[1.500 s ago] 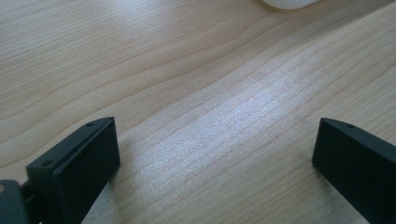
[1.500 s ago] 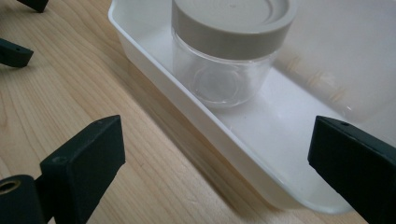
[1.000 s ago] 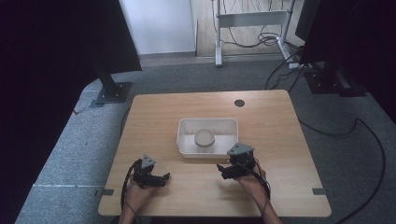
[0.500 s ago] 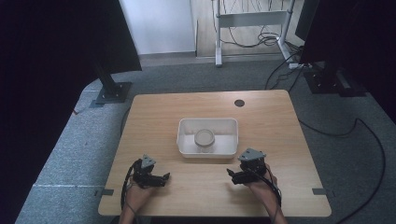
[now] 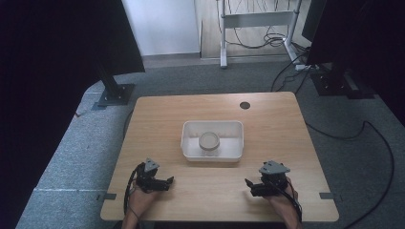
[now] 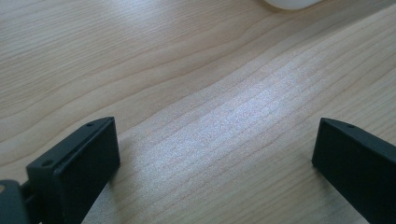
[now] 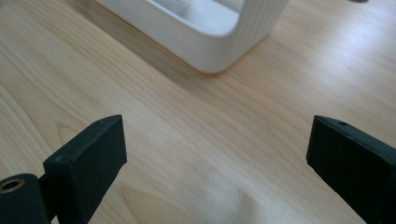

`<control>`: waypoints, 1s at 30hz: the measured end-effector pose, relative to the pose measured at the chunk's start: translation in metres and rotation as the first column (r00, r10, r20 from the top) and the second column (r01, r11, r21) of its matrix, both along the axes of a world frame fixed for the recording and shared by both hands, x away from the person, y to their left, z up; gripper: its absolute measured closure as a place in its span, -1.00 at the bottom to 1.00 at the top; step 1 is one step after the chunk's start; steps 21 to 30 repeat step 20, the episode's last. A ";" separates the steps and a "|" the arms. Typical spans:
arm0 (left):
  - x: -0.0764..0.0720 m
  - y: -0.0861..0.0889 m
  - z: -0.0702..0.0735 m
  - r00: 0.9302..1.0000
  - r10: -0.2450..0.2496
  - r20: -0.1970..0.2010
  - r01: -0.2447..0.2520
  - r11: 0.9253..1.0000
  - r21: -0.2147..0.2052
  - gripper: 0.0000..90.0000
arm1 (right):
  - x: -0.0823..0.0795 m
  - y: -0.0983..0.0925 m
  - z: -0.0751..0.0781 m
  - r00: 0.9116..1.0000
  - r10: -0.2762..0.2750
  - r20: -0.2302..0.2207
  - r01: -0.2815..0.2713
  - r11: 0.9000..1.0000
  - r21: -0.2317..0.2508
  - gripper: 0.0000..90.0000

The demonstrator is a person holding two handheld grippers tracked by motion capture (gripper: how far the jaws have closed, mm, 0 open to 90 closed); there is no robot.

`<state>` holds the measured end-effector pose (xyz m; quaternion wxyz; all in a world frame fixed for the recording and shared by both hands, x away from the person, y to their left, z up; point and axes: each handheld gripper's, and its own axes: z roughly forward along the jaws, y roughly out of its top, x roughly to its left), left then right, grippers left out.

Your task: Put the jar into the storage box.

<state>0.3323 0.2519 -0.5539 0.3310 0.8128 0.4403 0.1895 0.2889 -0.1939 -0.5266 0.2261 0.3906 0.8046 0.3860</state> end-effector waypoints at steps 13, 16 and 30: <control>0.000 0.000 0.000 1.000 0.000 0.000 0.000 1.000 0.000 -0.99 | -0.024 -0.031 -0.021 0.995 -0.084 -0.046 0.084 0.996 -0.006 -0.90; 0.000 0.000 0.000 1.000 0.000 0.000 0.000 1.000 0.000 -0.99 | -0.029 -0.035 -0.026 0.992 -0.108 -0.059 0.107 0.994 -0.024 -0.90; 0.000 0.000 0.000 1.000 0.000 0.000 0.000 1.000 0.000 -0.99 | -0.033 -0.039 -0.032 0.990 -0.122 -0.076 0.119 0.992 -0.046 -0.91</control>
